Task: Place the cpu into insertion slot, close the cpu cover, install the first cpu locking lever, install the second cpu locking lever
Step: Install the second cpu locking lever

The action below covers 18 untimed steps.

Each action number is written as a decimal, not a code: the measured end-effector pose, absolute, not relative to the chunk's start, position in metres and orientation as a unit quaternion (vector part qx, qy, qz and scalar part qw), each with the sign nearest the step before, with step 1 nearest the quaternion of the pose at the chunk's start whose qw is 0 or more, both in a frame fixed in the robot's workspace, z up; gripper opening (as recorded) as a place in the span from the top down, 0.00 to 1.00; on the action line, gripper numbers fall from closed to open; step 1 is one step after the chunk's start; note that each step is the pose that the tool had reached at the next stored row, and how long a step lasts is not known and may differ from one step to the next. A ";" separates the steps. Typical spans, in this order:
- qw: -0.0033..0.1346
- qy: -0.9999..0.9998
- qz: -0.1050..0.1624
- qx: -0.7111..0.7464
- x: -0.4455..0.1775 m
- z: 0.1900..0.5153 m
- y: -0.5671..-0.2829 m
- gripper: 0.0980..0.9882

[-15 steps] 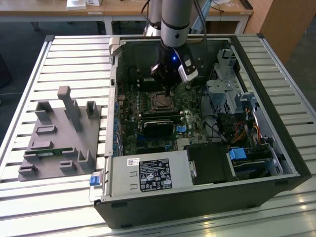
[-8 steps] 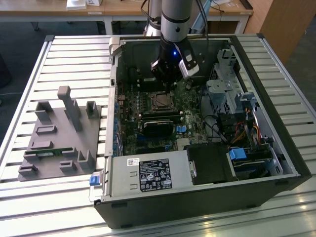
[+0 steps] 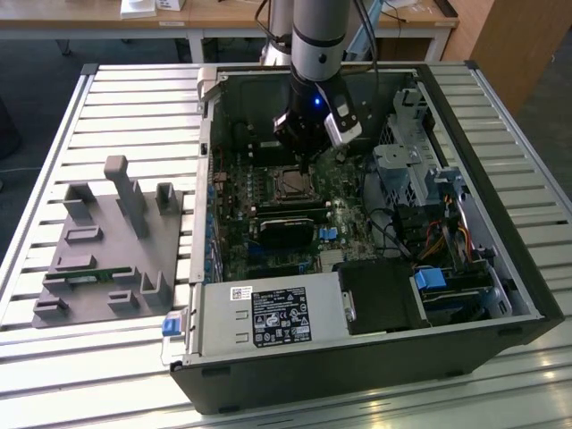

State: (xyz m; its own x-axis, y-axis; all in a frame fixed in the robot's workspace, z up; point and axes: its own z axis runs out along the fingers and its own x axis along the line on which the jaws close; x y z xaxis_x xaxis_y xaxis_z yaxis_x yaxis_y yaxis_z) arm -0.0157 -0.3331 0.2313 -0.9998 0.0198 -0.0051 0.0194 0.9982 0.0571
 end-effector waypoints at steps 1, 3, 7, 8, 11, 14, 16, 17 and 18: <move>0.003 1.000 0.029 0.010 -0.016 0.231 -0.334 0.99; 0.003 1.000 0.029 0.010 -0.016 0.231 -0.339 0.99; 0.003 1.000 0.029 0.010 -0.016 0.231 -0.352 0.99; 0.003 1.000 0.028 0.010 -0.016 0.231 -0.355 0.99; 0.002 1.000 0.029 0.010 -0.016 0.231 -0.362 0.99; 0.001 1.000 0.029 0.010 -0.016 0.231 -0.365 0.99; 0.001 1.000 0.029 0.010 -0.016 0.231 -0.367 0.99; 0.001 1.000 0.029 0.010 -0.016 0.231 -0.367 0.99; 0.001 1.000 0.029 0.010 -0.016 0.231 -0.368 0.99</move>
